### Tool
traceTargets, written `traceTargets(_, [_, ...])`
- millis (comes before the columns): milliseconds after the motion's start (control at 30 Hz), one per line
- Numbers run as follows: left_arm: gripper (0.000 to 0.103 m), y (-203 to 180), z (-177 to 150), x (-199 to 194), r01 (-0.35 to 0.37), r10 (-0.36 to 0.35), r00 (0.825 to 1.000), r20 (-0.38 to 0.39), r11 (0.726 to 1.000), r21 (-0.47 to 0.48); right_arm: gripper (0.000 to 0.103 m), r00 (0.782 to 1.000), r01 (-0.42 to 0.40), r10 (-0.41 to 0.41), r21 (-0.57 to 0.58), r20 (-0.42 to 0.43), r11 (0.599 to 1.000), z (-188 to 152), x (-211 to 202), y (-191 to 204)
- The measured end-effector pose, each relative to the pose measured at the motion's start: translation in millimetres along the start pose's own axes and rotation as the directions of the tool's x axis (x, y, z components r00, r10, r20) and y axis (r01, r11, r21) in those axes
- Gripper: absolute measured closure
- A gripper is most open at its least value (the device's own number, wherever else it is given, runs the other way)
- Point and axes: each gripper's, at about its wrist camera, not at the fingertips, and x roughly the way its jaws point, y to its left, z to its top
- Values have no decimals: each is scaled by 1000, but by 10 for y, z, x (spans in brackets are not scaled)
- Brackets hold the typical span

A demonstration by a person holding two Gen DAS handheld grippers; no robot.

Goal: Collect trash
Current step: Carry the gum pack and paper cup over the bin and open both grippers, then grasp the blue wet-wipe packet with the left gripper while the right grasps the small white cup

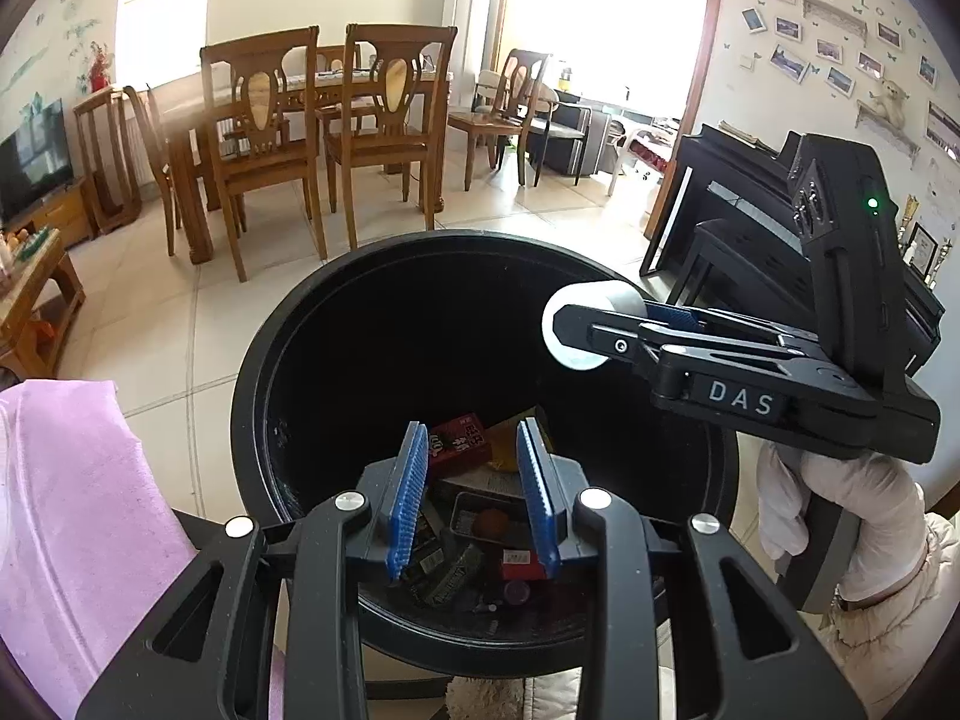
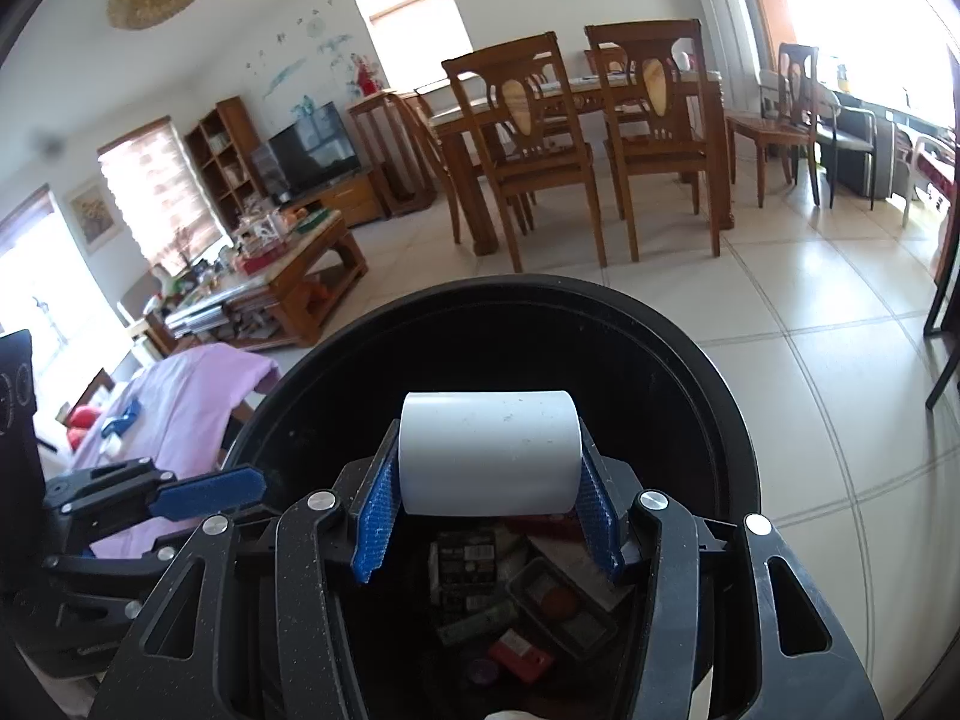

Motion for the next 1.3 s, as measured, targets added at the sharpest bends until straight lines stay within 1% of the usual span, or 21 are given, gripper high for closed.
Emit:
traceTargets(67, [70, 19, -10, -49, -6, 6, 1000, 8, 1000, -3, 48, 1000, 2, -2, 0, 2, 1000, 1, -3, 9])
traceTargets(100, [70, 22, -12, -62, -10, 10, 1000, 11, 1000, -4, 44, 1000, -1, 1, 0, 3, 1000, 8, -4, 18])
traceTargets(167, [68, 18, -22, -111, -24, 24, 999, 21, 1000, -5, 44, 1000, -2, 2, -4, 6, 1000, 8, -6, 40])
traceTargets(200, [61, 10, -23, -141, -32, 32, 999, 28, 999, -6, 44, 1000, -2, 2, -6, 6, 1000, 6, -8, 64])
traceTargets(233, [52, 0, -29, -179, -43, 43, 998, 40, 999, -6, 44, 1000, -5, 5, -8, 7, 1000, 6, -5, 85])
traceTargets(267, [48, -13, -41, -224, -55, 55, 997, 55, 998, -5, 42, 1000, -7, 7, -9, 8, 1000, -1, -13, 110])
traceTargets(300, [42, -23, -42, -264, -63, 63, 996, 69, 998, -2, 37, 1000, -8, 8, -10, 11, 1000, -1, -14, 136])
traceTargets(333, [39, -27, -42, -302, -72, 72, 994, 78, 997, 3, 34, 1000, -9, 10, -11, 15, 1000, -8, -32, 128])
traceTargets(400, [38, -28, -40, -374, -86, 84, 992, 93, 996, 13, 27, 1000, -16, 16, -10, 23, 1000, -7, -48, 175])
traceTargets(500, [27, -42, -34, -489, -107, 104, 987, 122, 994, 17, 25, 999, -17, 17, -22, 28, 1000, 10, -58, 263])
traceTargets(600, [27, -36, -22, -601, -127, 122, 982, 145, 992, 25, 21, 999, -25, 26, -32, 29, 999, 21, -57, 372])
traceTargets(667, [23, 11, -42, -677, -139, 134, 979, 156, 990, 24, 21, 999, -25, 27, -41, 29, 999, 29, -48, 453])
traceTargets(700, [18, 43, -54, -726, -147, 142, 976, 166, 989, 18, 21, 999, -27, 29, -48, 28, 998, 32, -38, 507])
traceTargets(767, [18, 141, -81, -820, -158, 155, 972, 177, 987, 5, 21, 999, -30, 32, -64, 26, 998, 32, -18, 625])
traceTargets(933, [18, 521, -184, -1035, -207, 212, 961, 178, 977, -48, 21, 998, -58, 59, -116, 9, 992, 54, 81, 988])
traceTargets(1033, [18, 897, -266, -1178, -251, 267, 949, 165, 961, -113, 21, 996, -91, 90, -160, -9, 983, 63, 177, 1304])
traceTargets(1167, [18, 1512, -405, -1368, -331, 361, 925, 122, 920, -208, 21, 988, -153, 146, -233, -49, 960, 40, 331, 1820])
traceTargets(1300, [18, 2192, -591, -1533, -392, 421, 906, 54, 878, -274, 21, 973, -227, 204, -318, -105, 921, 30, 502, 2433])
